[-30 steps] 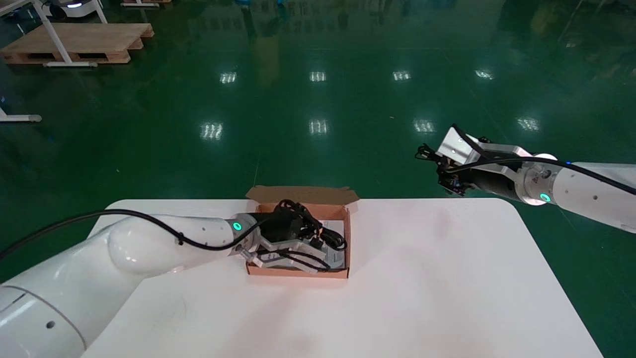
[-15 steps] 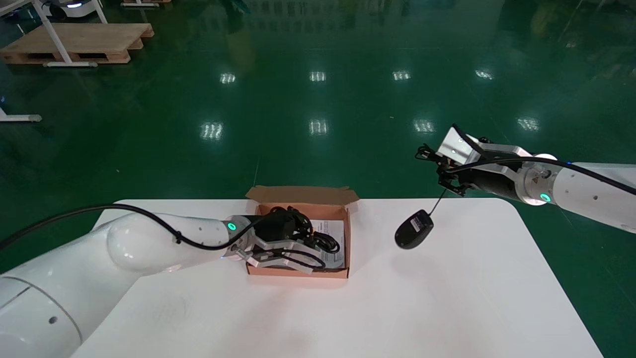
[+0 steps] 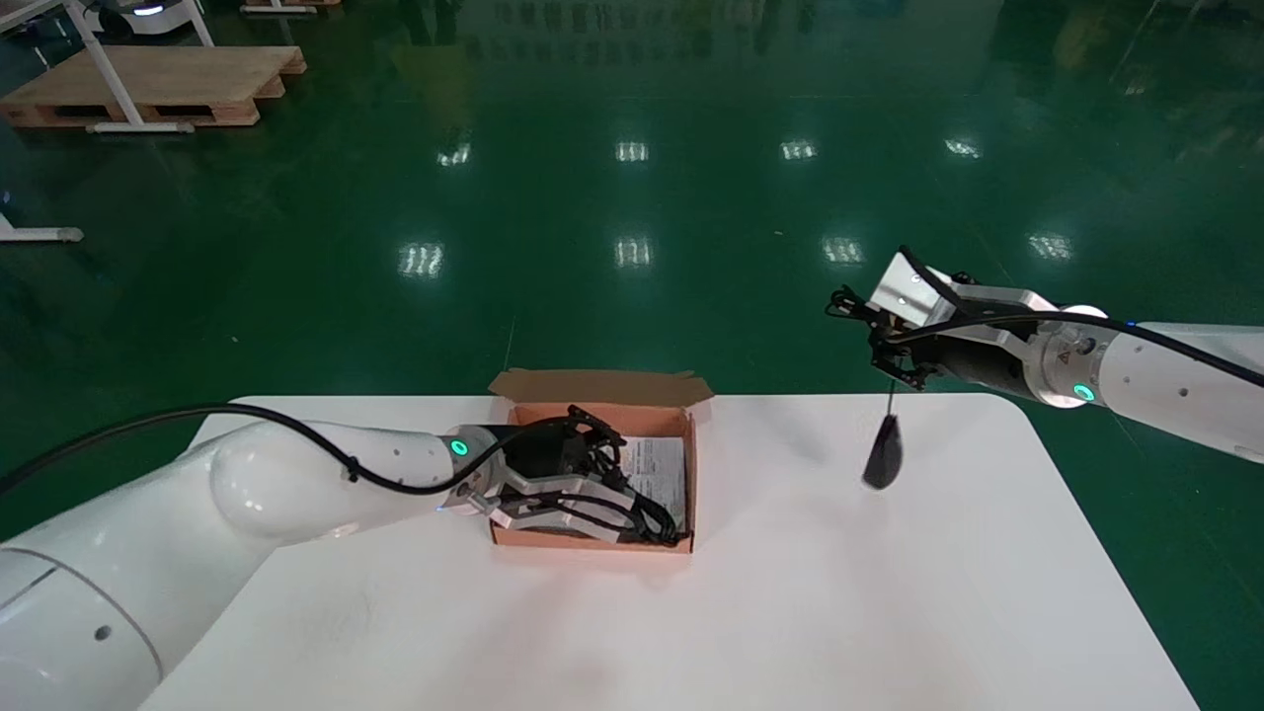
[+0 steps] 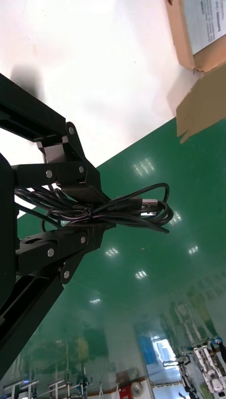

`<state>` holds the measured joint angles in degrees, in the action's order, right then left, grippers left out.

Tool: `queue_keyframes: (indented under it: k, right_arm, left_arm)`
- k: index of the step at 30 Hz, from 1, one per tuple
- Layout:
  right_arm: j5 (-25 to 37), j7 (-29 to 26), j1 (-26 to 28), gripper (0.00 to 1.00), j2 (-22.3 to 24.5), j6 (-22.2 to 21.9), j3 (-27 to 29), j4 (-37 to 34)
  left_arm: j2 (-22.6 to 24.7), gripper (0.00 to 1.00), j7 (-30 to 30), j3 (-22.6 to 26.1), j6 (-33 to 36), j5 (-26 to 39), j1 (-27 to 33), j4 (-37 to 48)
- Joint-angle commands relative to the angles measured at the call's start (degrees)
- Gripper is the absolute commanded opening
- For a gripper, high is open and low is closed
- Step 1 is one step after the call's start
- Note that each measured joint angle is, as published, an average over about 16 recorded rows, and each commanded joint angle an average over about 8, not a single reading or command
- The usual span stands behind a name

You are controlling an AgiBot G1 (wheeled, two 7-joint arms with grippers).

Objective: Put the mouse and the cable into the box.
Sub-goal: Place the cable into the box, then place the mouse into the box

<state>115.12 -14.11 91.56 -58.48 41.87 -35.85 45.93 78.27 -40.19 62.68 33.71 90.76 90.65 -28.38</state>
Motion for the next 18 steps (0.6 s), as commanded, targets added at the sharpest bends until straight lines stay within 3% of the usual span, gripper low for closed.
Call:
queue_keyframes:
  k: [1, 7, 18]
  right_arm:
    - [0.0, 0.0, 0.0, 0.0, 0.0, 0.0, 0.0, 0.0]
    - [0.0, 0.4, -0.3, 0.0, 0.0, 0.1, -0.2, 0.5]
    - [0.2, 2.0, -1.8, 0.0, -0.6, -0.2, -0.9, 2.6]
  left_arm:
    - [0.1, 1.0, -0.1, -0.1, 0.0, 0.1, 0.0, 0.1]
    - [-1.4, 1.0, 1.6, -0.2, -1.2, 0.2, 0.6, 0.3]
    - [-7.9, 1.0, 12.6, -1.2, -8.6, 2.7, 8.1, 9.3]
